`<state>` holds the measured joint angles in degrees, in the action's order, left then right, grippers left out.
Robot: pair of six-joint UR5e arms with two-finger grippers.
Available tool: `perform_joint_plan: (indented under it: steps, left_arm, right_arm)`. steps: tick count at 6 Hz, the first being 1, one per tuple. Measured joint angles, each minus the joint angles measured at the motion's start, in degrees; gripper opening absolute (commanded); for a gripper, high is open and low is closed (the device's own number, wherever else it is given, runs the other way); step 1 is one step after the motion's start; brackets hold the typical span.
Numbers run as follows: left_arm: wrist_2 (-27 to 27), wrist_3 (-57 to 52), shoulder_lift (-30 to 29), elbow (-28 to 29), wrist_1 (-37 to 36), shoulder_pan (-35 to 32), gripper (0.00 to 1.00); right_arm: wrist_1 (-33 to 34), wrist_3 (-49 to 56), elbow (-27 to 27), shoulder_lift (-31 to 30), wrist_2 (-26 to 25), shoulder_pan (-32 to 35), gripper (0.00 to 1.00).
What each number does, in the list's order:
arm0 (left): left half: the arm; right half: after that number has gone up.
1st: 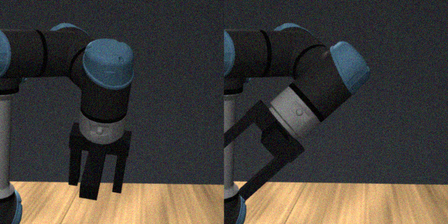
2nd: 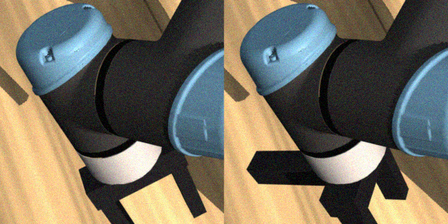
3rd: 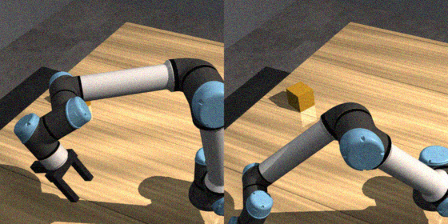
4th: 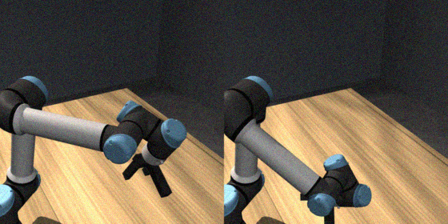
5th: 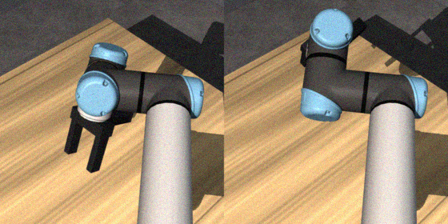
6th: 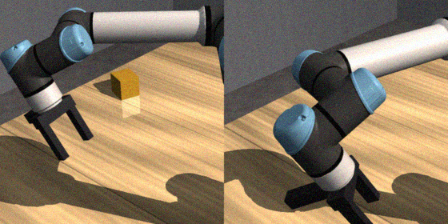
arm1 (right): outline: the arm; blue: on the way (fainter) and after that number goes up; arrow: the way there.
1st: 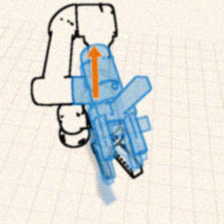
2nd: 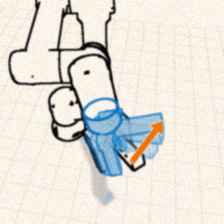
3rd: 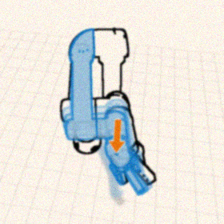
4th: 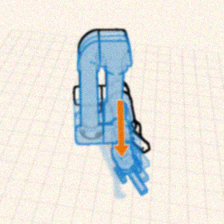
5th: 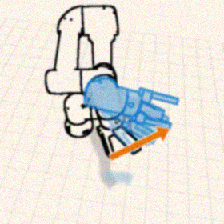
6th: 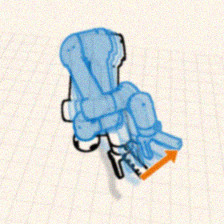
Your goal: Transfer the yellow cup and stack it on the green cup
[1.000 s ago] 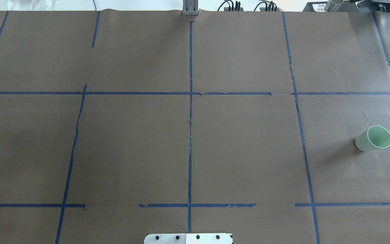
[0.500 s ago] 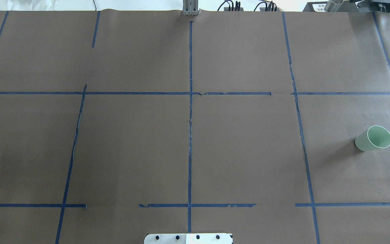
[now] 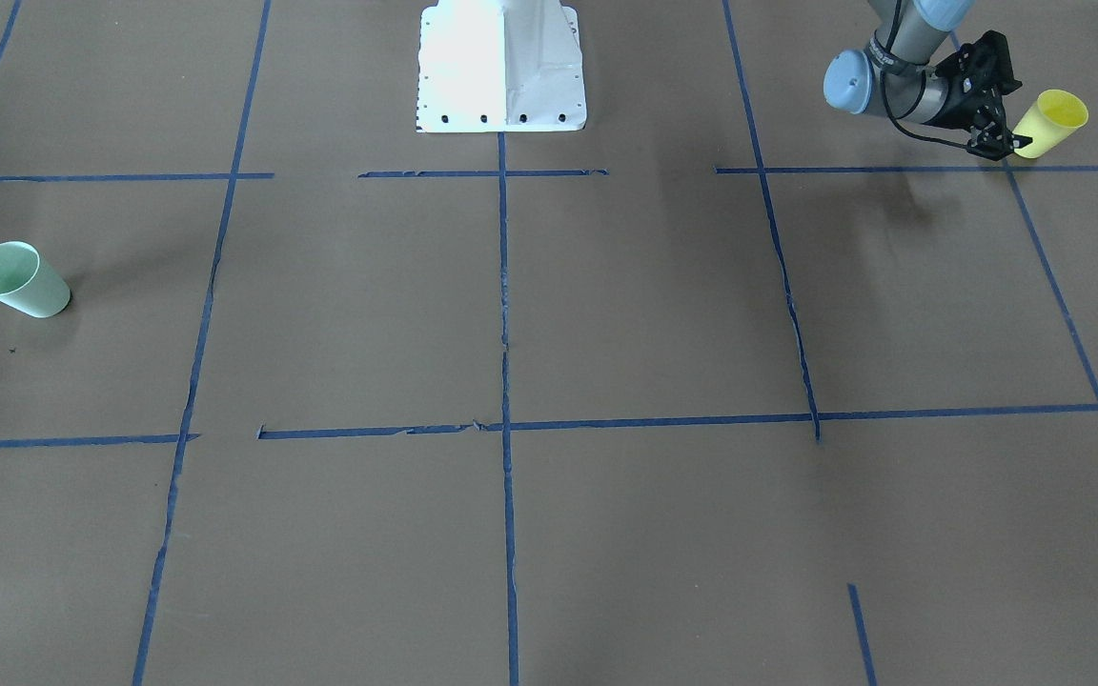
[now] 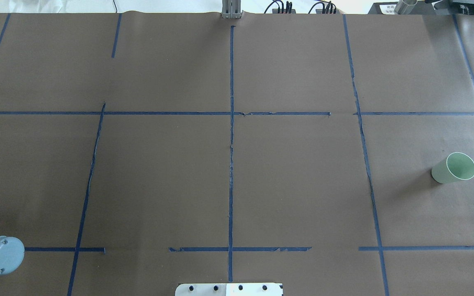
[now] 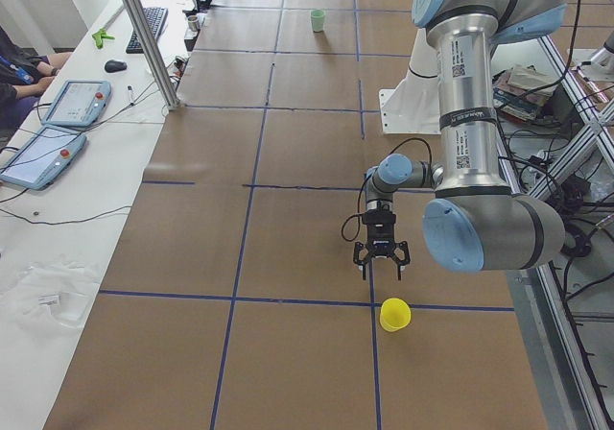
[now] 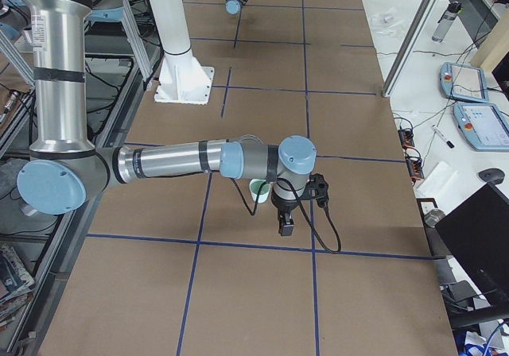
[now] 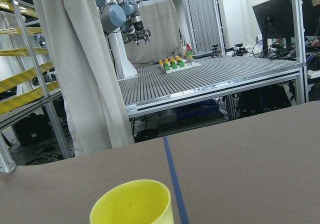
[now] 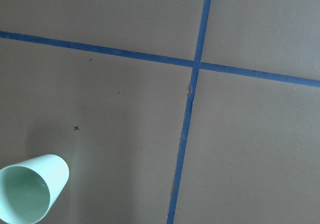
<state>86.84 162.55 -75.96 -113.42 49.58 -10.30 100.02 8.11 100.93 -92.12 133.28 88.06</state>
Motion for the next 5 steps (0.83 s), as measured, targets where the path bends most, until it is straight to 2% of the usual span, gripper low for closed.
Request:
perform_joint_plan:
  steps: [2, 4, 5]
  left_arm:
    - [1.26, 5.33, -1.15, 2.11, -0.03, 0.16, 1.0]
    - [1.53, 6.97, -3.19, 6.76, 0.52, 0.19, 1.0]
    - [1.48, 6.92, -3.24, 7.32, 0.7, 0.18, 1.0]
  right_arm:
    - [0.0, 0.05, 0.2, 0.21, -0.04, 0.0, 1.0]
    - [0.0, 0.06, 0.67, 0.21, -0.1, 0.0, 1.0]
    - [0.0, 0.06, 0.81, 0.19, -0.15, 0.0, 1.0]
